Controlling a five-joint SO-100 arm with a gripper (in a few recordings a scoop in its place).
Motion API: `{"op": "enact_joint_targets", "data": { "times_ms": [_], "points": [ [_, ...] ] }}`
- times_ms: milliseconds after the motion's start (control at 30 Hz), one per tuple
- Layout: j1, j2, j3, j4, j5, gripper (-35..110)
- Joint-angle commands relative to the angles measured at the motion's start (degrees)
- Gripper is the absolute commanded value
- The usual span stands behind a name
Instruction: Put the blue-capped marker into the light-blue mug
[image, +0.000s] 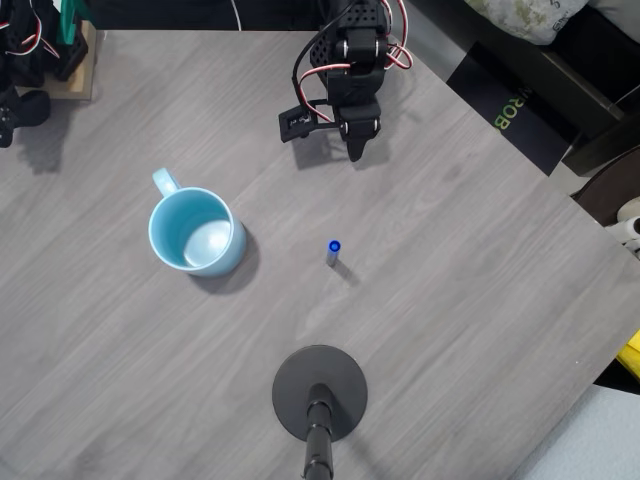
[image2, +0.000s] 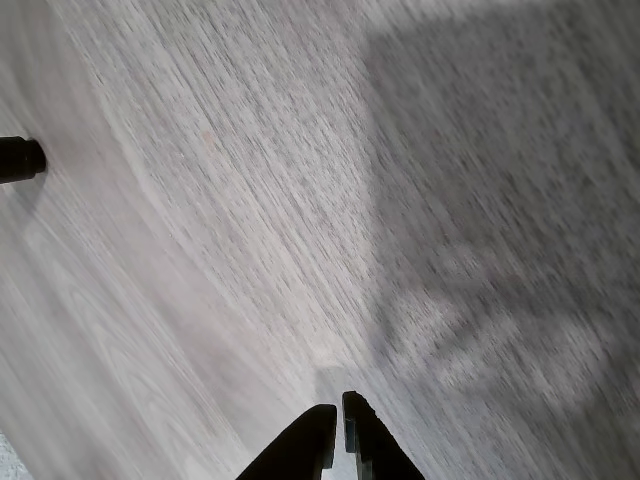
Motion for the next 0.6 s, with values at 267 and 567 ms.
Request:
{"op": "enact_joint_targets", "data": {
  "times_ms": [267,567],
  "points": [
    [-1.4,1.5,0.2,0.8,-0.2,0],
    [-8.4,1.5,0.2,0.6,-0.3,0]
  ]
}}
